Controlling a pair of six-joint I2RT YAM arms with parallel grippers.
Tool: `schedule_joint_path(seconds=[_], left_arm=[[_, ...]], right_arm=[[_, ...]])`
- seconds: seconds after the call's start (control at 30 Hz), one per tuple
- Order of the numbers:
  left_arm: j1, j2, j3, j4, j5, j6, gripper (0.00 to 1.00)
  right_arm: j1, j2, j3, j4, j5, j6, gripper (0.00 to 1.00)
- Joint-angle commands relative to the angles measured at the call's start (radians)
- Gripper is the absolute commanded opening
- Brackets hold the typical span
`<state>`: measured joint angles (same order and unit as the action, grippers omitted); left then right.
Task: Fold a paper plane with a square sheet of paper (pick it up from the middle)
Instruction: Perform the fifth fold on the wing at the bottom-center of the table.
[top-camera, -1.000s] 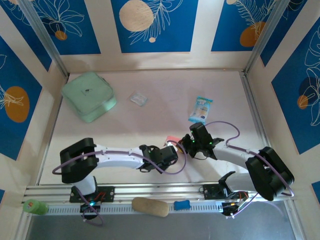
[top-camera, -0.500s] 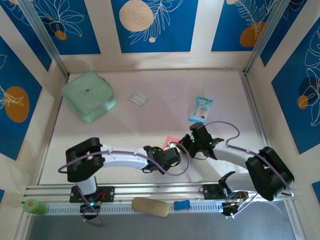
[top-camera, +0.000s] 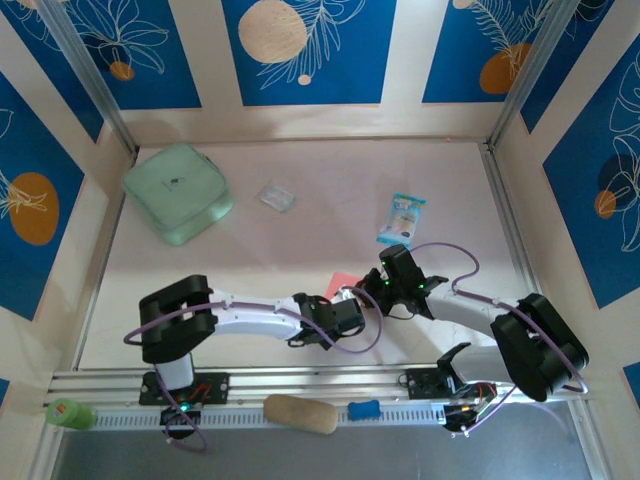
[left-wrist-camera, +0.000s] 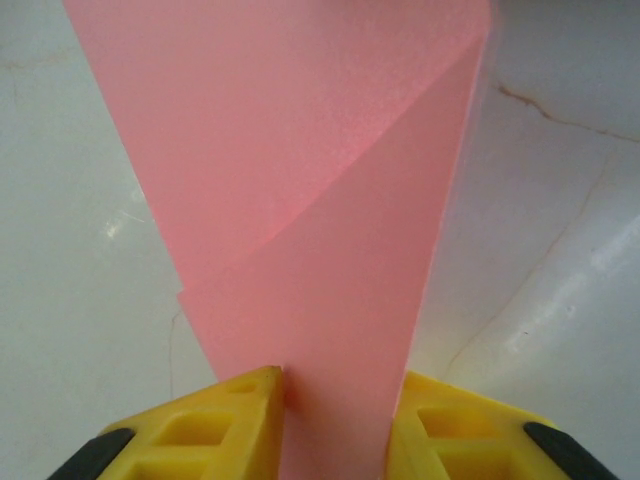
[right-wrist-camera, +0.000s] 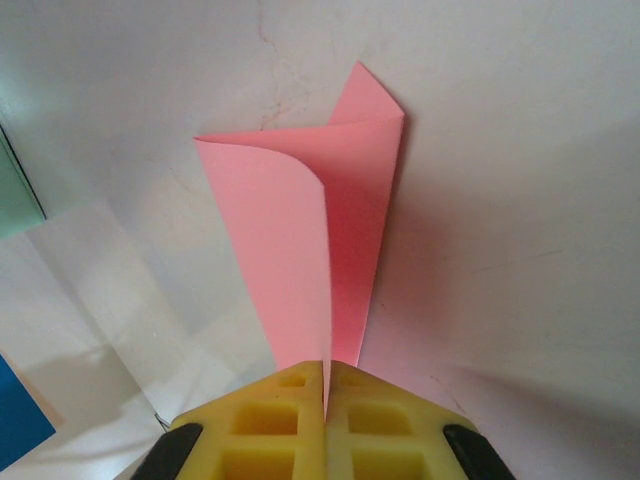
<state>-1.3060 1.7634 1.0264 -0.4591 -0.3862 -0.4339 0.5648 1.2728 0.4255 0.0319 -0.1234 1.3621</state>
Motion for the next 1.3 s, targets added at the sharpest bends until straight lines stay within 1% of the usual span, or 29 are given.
schedule_joint_path(seconds=[0.0, 0.17, 0.47, 0.9, 1.17, 1.27], left_arm=[[-0.013, 0.010, 0.024, -0.032, -0.029, 0.020, 0.27], [-0.012, 0.008, 0.026, -0.039, -0.043, 0.017, 0.26], [-0.012, 0.007, 0.026, -0.039, -0.046, 0.015, 0.22], [-0.013, -0.035, -0.005, -0.002, -0.038, -0.005, 0.26], [-0.016, -0.039, -0.015, 0.003, -0.026, -0.015, 0.26], [-0.015, -0.044, -0.019, 0.004, -0.023, -0.016, 0.23]], right_arm=[[-0.005, -0.008, 0.019, -0.027, -0.018, 0.001, 0.00], [-0.007, -0.009, 0.020, -0.026, -0.018, 0.001, 0.00], [-0.008, -0.013, 0.018, -0.030, -0.019, 0.000, 0.00], [-0.011, -0.020, 0.009, -0.036, -0.012, 0.003, 0.00], [-0.011, -0.022, 0.010, -0.045, -0.009, 0.002, 0.00], [-0.011, -0.023, 0.009, -0.049, -0.007, 0.002, 0.00]])
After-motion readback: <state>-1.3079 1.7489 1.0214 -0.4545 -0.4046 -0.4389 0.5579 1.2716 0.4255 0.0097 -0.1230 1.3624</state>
